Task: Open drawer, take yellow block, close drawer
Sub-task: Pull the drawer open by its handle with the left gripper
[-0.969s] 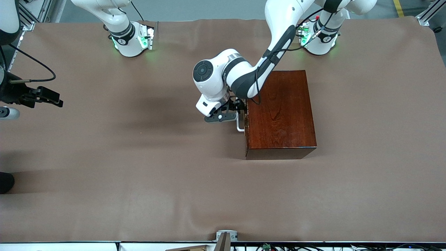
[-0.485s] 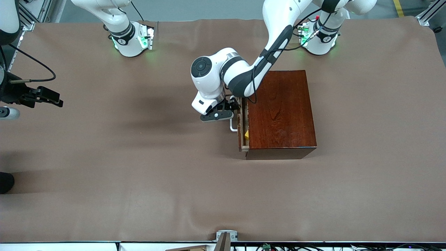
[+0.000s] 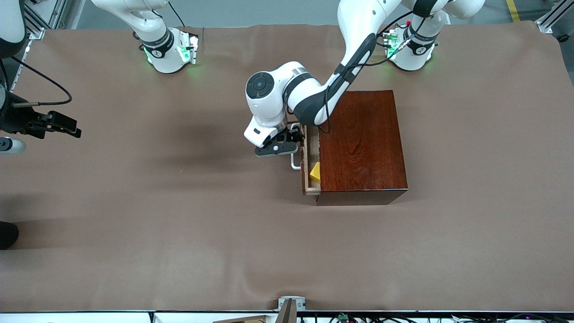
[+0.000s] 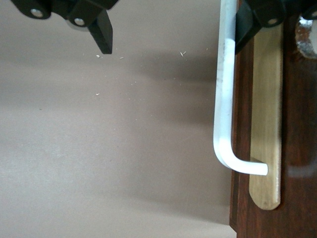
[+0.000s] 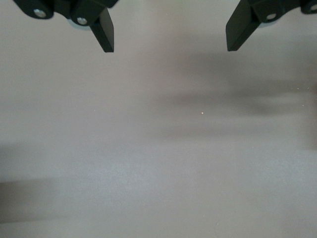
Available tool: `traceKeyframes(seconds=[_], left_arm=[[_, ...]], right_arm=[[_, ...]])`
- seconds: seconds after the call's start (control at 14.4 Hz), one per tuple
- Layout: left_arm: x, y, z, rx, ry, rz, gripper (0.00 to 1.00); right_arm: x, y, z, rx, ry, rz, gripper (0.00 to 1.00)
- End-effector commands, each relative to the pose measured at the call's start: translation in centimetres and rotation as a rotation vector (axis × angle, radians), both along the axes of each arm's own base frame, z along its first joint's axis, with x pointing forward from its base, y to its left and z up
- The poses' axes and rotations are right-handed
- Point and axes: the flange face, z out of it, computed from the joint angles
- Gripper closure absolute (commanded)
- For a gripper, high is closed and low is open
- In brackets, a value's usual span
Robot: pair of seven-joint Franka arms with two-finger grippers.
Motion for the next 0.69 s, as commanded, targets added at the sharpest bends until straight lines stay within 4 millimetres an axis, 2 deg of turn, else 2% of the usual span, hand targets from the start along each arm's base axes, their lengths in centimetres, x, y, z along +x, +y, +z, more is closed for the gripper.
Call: traceKeyframes(seconds=[0.0, 0.62], left_arm=[[-0.2, -2.1, -1.3, -0.070, -0.016, 0.009, 0.00], [-1.1, -4.2, -1.0, -0.170, -0.069, 0.024, 0.00]], right_arm=[[-0.4, 0.0, 0.2, -0.009, 0.003, -0.009, 0.00], [-0.4, 0.0, 0.2, -0.009, 0.003, -0.009, 0.00]])
